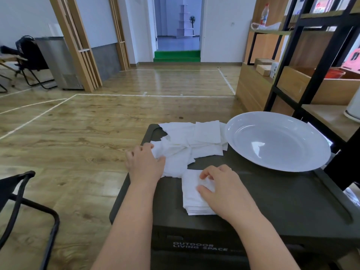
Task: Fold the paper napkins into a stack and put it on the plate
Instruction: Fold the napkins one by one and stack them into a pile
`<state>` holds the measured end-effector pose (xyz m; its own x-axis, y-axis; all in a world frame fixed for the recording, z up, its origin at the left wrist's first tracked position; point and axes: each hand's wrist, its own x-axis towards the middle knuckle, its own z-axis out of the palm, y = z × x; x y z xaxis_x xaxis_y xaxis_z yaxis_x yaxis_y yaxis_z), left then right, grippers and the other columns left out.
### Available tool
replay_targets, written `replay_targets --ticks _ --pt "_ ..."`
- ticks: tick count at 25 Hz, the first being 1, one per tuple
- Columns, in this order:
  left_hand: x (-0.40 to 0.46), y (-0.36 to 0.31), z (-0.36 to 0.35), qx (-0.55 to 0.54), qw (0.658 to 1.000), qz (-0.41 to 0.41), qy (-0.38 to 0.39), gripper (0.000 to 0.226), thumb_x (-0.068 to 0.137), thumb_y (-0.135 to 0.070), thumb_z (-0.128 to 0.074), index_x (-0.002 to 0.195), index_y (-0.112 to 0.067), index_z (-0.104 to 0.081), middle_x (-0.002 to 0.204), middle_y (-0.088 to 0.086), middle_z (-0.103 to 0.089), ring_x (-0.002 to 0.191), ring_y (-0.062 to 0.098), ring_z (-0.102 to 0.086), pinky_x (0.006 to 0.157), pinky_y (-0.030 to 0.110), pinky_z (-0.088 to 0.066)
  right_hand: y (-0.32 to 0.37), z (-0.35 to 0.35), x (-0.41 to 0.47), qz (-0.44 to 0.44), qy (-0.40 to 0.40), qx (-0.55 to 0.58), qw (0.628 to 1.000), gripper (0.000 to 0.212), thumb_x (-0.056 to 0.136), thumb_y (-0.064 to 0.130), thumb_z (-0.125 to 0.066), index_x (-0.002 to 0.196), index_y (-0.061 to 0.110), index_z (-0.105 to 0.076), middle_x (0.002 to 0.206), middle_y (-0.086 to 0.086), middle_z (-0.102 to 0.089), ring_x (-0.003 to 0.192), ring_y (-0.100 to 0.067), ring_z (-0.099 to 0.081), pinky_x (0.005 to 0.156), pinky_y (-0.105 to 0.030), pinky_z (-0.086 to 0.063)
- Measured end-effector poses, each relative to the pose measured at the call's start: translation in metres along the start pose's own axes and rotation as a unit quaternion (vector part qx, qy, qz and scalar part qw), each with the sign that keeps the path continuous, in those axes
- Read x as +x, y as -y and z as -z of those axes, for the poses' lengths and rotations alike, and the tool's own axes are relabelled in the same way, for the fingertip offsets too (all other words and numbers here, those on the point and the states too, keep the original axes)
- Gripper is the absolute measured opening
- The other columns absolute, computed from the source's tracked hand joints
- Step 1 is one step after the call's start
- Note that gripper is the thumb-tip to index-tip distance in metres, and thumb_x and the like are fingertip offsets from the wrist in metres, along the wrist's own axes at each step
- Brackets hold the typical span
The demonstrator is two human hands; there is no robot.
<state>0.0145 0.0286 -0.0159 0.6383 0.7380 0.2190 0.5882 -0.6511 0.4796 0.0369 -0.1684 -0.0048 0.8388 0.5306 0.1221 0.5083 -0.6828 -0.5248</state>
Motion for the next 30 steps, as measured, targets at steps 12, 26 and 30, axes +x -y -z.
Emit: replay_targets --ticks 12,26,30 --pt "-0.024 -0.016 0.03 -0.262 0.959 -0.103 -0.026 0.015 0.092 -0.023 -0.055 0.096 -0.034 -0.064 0.083 -0.02 -0.062 0.075 -0.002 -0.055 0.055 0.01 -0.035 -0.002 0.009 0.0 -0.018 -0.059 0.142 0.988 0.047 0.08 0.039 -0.068 0.12 0.042 -0.045 0.119 0.017 -0.048 0.094 0.003 -0.048 0.07 -0.008 -0.034" --pt "-0.053 -0.044 0.052 -0.449 0.865 -0.147 0.166 0.031 0.093 -0.035 -0.054 0.097 -0.005 -0.063 0.089 0.018 -0.065 0.075 0.031 -0.054 0.073 0.04 -0.044 -0.001 0.04 -0.005 -0.072 -0.121 0.438 0.888 0.047 0.09 0.04 -0.055 0.076 -0.005 -0.056 0.064 -0.013 -0.05 0.059 -0.022 -0.044 0.057 -0.03 -0.036" --pt "-0.058 -0.05 0.031 -0.351 0.927 -0.06 0.116 0.043 0.094 -0.035 -0.045 0.083 0.006 -0.048 0.069 0.006 -0.042 0.06 0.017 -0.037 0.058 0.03 -0.028 -0.008 0.033 -0.001 -0.123 -0.168 0.317 0.925 0.046 0.088 0.035 -0.054 0.054 0.011 -0.035 0.049 0.006 -0.033 0.048 -0.014 -0.029 0.049 -0.025 -0.025"
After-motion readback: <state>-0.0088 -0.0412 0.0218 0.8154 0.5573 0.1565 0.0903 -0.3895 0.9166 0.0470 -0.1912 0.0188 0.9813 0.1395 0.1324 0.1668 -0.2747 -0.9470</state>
